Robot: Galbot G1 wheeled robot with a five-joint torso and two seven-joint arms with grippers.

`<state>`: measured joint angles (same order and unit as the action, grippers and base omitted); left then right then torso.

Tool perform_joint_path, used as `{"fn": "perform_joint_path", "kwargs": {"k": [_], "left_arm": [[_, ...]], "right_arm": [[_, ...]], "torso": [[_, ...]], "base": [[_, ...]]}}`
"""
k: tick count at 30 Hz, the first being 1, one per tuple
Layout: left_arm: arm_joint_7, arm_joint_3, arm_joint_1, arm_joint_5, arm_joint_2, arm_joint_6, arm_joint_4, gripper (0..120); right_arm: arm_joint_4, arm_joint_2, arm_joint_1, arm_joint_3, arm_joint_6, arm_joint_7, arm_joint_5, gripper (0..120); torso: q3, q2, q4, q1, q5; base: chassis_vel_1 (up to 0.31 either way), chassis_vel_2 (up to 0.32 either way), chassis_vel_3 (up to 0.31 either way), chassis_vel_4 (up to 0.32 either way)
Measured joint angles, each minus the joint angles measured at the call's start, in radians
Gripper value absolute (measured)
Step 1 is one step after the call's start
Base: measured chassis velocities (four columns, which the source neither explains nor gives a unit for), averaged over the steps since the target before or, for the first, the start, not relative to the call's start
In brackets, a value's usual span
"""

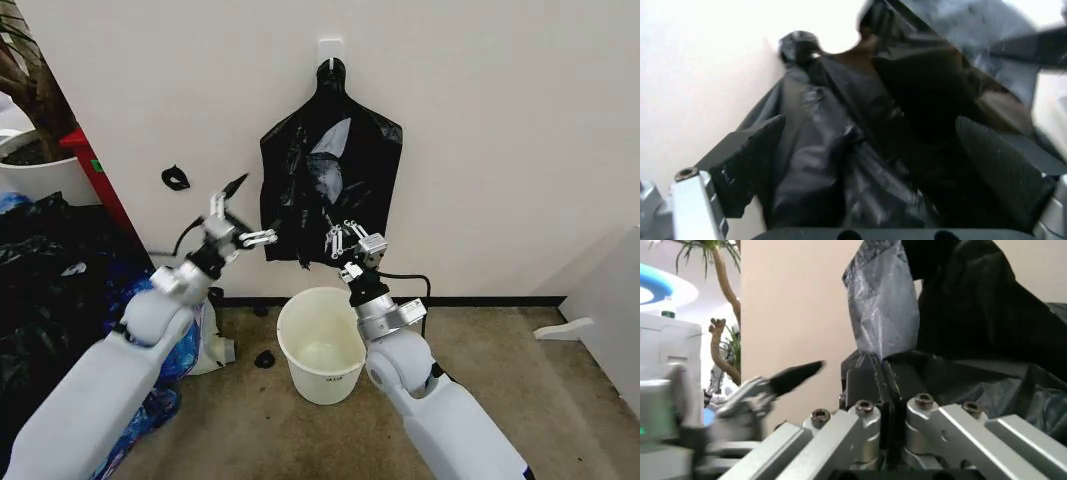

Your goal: Place the garbage bag over the trash bin.

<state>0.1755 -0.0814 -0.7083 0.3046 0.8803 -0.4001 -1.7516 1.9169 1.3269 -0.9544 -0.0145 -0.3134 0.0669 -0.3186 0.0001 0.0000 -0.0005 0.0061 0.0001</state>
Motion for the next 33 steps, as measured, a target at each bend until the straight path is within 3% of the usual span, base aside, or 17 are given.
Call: {"fn": "perform_joint_path", "kwargs": {"k": [3, 4, 5, 7, 11, 19, 24, 27, 30, 33], "left_arm": [[-0.036, 0.033, 0.053, -0.164, -0.002, 0.023, 0.032, 100], [-0.036, 0.033, 0.053, -0.164, -0.002, 0.023, 0.032, 100], [-0.041, 0.031, 0.063, -0.246, 0.0, 0.026, 0.045, 100], [-0.045, 0.006, 0.064, -0.395, 0.007, 0.028, 0.064, 100], [-0.073, -0.059, 0.043, -0.55, 0.018, 0.043, 0.076, 100], [-0.143, -0.115, 0.011, -0.555, 0.006, 0.137, 0.05, 100], [-0.129, -0.112, -0.01, -0.441, -0.015, 0.18, 0.044, 100], [-0.096, -0.116, -0.019, -0.401, -0.017, 0.146, 0.039, 100], [0.013, -0.129, -0.03, -0.325, -0.024, 0.014, 0.015, 100], [0.135, -0.142, -0.029, -0.325, -0.029, -0.08, 0.003, 100]], "right_arm": [[-0.002, 0.006, 0.002, 0.001, 0.0, -0.004, 0.004, 0], [-0.002, 0.006, 0.002, 0.001, 0.0, -0.004, 0.004, 0], [-0.003, 0.009, 0.002, 0.003, 0.0, -0.006, 0.007, 0], [-0.003, 0.011, 0.001, 0.004, 0.001, -0.007, 0.011, 0], [-0.005, 0.012, 0.001, 0.007, 0.002, -0.01, 0.017, 0], [-0.013, 0.017, 0.005, 0.005, 0.004, -0.014, 0.026, 0], [-0.015, 0.021, 0.005, -0.001, 0.004, -0.016, 0.034, 0], [-0.016, 0.021, 0.004, -0.002, 0.004, -0.017, 0.036, 0], [-0.018, 0.019, 0.004, -0.003, 0.005, -0.018, 0.038, 0], [-0.018, 0.022, 0.006, -0.005, 0.004, -0.021, 0.038, 0]], "torso": [[0.0, 0.0, -0.0001, 0.0, -0.0002], [0.0, 0.0, -0.0001, 0.0, -0.0002], [0.0, 0.0, 0.0, 0.0, 0.0001], [0.0, 0.0, 0.0003, 0.0, -0.0005], [0.0, 0.0, 0.0004, 0.0, -0.0003], [0.0, 0.0, 0.0003, 0.0, -0.0001], [0.0, 0.0, 0.0002, 0.0, -0.0002], [0.0, 0.0, 0.0002, 0.0, -0.0003], [0.0, 0.0, 0.0002, 0.0, -0.0001], [0.0, 0.0, 0.0001, 0.0, 0.0]], "base": [[0.0, 0.0, 0.0, 0.0], [0.0, 0.0, 0.0, 0.0], [0.0, 0.0, 0.0, 0.0], [0.0, 0.0, 0.0, 0.0], [0.0, 0.0, 0.0, 0.0], [0.0, 0.0, 0.0, 0.0], [0.0, 0.0, 0.0, 0.0], [0.0, 0.0, 0.0, 0.0], [0.0, 0.0, 0.0, 0.0], [0.0, 0.0, 0.0, 0.0]]}}
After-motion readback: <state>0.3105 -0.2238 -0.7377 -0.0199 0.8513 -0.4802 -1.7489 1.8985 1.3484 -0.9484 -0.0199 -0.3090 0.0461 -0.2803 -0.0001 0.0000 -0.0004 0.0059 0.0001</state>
